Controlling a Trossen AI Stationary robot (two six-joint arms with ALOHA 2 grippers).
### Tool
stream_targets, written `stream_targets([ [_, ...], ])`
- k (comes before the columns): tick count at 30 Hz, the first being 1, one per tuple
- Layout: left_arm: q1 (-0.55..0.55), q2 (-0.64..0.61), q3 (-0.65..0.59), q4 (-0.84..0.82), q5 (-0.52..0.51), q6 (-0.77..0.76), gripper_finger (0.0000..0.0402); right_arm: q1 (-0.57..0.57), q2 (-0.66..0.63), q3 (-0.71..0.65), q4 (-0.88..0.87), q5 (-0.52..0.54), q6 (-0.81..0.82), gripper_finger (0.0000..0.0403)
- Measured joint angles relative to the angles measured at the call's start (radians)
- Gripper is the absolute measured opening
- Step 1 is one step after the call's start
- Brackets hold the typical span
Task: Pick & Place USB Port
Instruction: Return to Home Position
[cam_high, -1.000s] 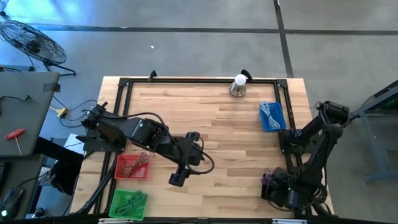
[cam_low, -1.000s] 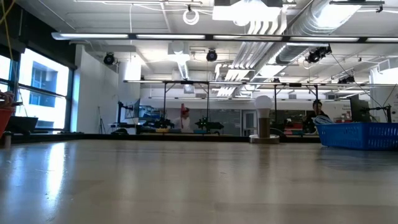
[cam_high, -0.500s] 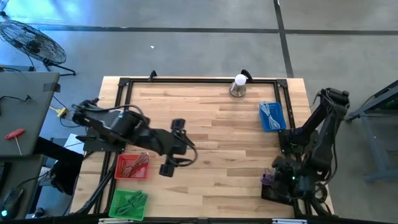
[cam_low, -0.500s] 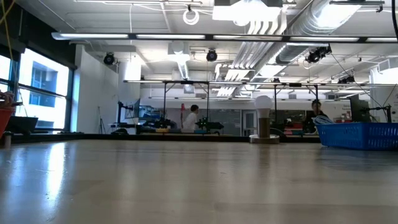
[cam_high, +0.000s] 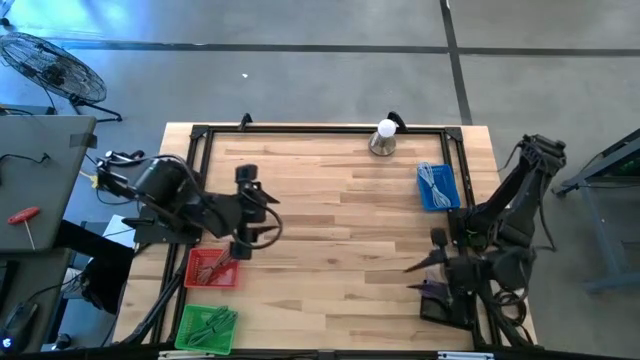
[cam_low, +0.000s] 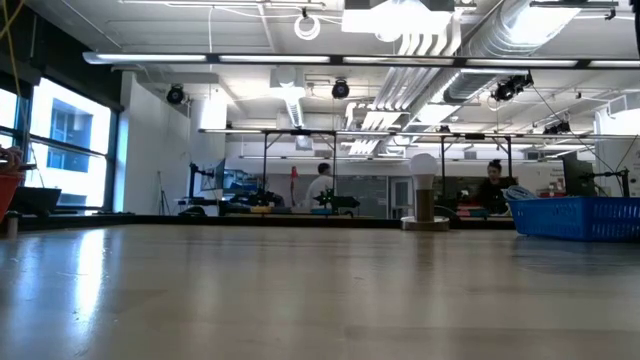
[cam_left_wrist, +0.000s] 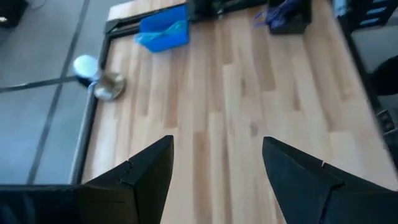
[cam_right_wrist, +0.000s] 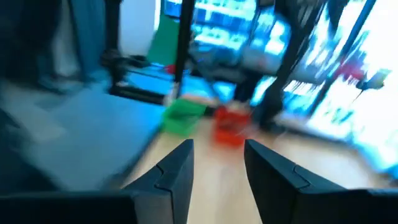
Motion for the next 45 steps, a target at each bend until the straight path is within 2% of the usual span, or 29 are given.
stream_targets([
  [2,0.000,-0.015,0.000,-0.029,-0.045,0.000,0.0239,-0.035,0.001,0.000,0.056,0.021,-0.197,0.0133],
  [5,-0.002,-0.027,0.000,-0.036,-0.181,0.056,0.0239,-0.094,0.001,0.000,0.135,0.078,-0.409,0.0133],
  [11,-0.006,-0.034,0.000,-0.040,-0.326,0.184,0.0237,-0.217,-0.009,0.000,0.217,0.154,-0.643,0.0132],
  [15,-0.006,-0.034,0.000,-0.055,-0.378,0.222,0.0200,-0.301,-0.044,0.000,0.216,0.135,-0.658,0.0112],
  [18,-0.006,-0.050,-0.001,-0.090,-0.378,0.215,0.0135,-0.345,-0.079,0.000,0.214,0.134,-0.689,0.0072],
  [21,-0.006,-0.096,-0.001,-0.102,-0.358,0.192,0.0045,-0.366,-0.125,0.000,0.209,0.112,-0.729,0.0016],
  [23,-0.006,-0.132,-0.001,-0.097,-0.342,0.180,0.0014,-0.368,-0.157,0.000,0.211,0.097,-0.743,0.0009],
  [32,-0.006,-0.307,-0.001,-0.165,-0.338,0.142,0.0006,-0.368,-0.314,0.000,0.106,0.116,-0.766,0.0001],
  [35,-0.006,-0.376,-0.025,-0.176,-0.343,0.138,0.0002,-0.368,-0.386,0.000,0.006,0.092,-0.701,0.0001],
  [41,-0.006,-0.553,-0.184,-0.164,-0.358,0.095,0.0001,-0.389,-0.541,-0.006,-0.150,-0.072,-0.523,0.0001],
  [45,-0.006,-0.715,-0.359,-0.066,-0.339,0.110,0.0001,-0.419,-0.583,-0.058,-0.153,-0.070,-0.515,0.0000],
])
